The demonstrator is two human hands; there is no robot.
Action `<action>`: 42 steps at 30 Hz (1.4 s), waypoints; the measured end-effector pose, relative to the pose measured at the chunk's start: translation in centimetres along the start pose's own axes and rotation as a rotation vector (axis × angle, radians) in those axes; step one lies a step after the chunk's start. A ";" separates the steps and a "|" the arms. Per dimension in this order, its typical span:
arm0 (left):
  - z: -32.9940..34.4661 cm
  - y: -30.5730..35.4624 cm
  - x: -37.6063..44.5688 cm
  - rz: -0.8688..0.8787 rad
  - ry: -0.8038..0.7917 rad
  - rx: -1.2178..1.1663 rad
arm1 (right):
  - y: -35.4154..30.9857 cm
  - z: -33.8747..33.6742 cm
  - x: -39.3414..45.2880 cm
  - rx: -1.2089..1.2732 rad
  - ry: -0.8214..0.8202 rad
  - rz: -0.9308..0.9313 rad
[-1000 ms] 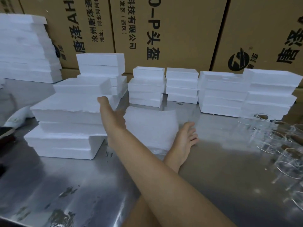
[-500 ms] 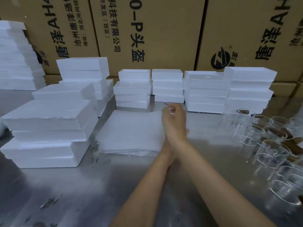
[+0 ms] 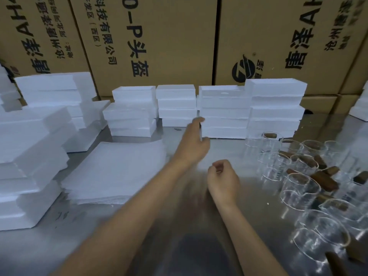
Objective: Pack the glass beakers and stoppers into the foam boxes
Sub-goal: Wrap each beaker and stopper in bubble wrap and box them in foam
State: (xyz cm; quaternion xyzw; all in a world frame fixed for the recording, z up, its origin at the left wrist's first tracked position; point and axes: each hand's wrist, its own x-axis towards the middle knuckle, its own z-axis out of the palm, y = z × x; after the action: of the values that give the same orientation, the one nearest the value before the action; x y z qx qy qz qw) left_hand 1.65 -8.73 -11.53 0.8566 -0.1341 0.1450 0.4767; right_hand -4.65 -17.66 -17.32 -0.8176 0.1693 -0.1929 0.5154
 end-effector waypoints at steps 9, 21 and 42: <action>-1.4 2.5 18.5 -0.115 -0.092 0.366 | 0.6 -0.6 1.6 0.076 0.014 0.035; -1.0 0.5 16.7 0.091 -0.009 0.299 | 0.3 -1.0 1.7 0.166 0.012 0.057; -10.4 1.2 -4.6 -0.303 -0.405 -0.175 | -0.6 -6.8 1.3 0.065 0.203 -0.226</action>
State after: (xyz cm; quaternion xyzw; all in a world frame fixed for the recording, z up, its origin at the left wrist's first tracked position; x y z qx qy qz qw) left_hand -4.25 -0.04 -7.10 0.8338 -0.1092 -0.1143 0.5289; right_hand -6.81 -23.32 -13.97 -0.7906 0.1210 -0.3366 0.4970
